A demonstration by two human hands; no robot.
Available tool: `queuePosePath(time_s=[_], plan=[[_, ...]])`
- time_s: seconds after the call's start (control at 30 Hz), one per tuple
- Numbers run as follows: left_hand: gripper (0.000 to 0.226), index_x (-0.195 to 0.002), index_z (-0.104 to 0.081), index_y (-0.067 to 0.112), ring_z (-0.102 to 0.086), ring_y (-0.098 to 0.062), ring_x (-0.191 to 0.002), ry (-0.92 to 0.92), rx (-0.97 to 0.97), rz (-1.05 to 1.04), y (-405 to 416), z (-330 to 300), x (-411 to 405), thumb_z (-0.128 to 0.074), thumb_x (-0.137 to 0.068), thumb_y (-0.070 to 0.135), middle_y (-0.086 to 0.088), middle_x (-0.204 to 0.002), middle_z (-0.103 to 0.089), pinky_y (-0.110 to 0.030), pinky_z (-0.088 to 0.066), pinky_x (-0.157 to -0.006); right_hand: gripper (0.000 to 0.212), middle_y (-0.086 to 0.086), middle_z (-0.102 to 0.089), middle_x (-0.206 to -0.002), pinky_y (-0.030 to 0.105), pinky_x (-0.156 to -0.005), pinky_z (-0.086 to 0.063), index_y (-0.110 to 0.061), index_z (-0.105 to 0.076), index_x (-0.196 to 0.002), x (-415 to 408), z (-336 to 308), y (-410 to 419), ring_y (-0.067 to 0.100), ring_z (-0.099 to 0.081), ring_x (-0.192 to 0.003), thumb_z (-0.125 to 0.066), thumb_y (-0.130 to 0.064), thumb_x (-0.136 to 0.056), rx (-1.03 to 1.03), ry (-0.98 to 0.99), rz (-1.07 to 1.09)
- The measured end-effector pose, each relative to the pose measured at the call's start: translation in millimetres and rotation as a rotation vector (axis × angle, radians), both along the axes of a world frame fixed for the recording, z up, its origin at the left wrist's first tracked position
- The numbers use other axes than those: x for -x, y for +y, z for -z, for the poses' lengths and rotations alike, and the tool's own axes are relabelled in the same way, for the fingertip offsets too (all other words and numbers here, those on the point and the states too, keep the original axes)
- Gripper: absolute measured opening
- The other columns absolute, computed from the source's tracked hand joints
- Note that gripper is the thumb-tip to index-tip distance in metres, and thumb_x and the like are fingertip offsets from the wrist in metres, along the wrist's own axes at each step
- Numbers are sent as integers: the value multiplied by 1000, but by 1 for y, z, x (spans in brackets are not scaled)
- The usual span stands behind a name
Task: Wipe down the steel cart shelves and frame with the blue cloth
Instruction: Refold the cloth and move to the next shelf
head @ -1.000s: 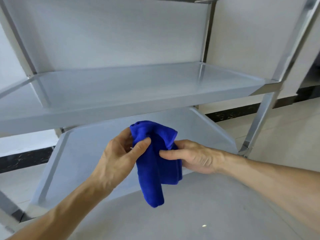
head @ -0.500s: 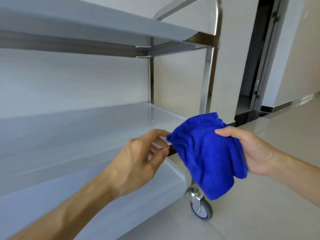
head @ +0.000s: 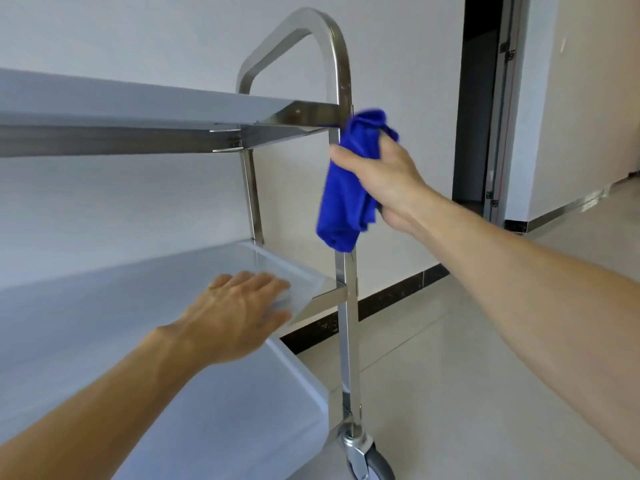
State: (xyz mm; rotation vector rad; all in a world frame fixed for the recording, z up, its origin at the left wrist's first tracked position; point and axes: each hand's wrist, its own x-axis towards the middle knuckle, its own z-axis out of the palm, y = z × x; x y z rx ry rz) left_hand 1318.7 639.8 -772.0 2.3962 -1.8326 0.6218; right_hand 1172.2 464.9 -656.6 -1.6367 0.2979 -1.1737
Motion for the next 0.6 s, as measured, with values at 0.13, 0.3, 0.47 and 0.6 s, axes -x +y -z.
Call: queuePosePath(time_s=[0.13,0.3,0.47,0.6], plan=[[67,-141,-39,50,-50,-1,-110,157,9,34,4,0,-15,-13,-84,73,27,-121,-55,-21,-37,-89,51,-5,-63,-104,40,-81,-56,-25,-38,-121,-41,-8,-3,17,-64,-87,-73,-26,-83,166,21,216],[59,-138,-48,46,-52,-4,-95,117,79,89,0,5,-24,-20,-92,70,23,-110,-60,-22,-36,-78,68,-13,-64,-93,23,-64,-54,-32,-32,-127,-50,81,-14,3,-65,-72,-79,-37,-78,92,1,228],[65,-141,-44,45,-48,-7,-103,199,41,89,0,10,-19,-19,-86,68,26,-116,-56,-29,-43,-90,56,-14,-64,-82,26,-65,-50,-33,-38,-111,-45,130,-13,0,-65,-68,-79,-48,-76,-108,13,182],[67,-143,-42,45,-45,-5,-103,196,45,98,-1,9,-19,-16,-85,69,31,-112,-49,-28,-39,-93,56,-9,-63,-92,32,-72,-56,-23,-36,-112,-56,61,-18,9,-66,-77,-76,-45,-80,0,-71,251]])
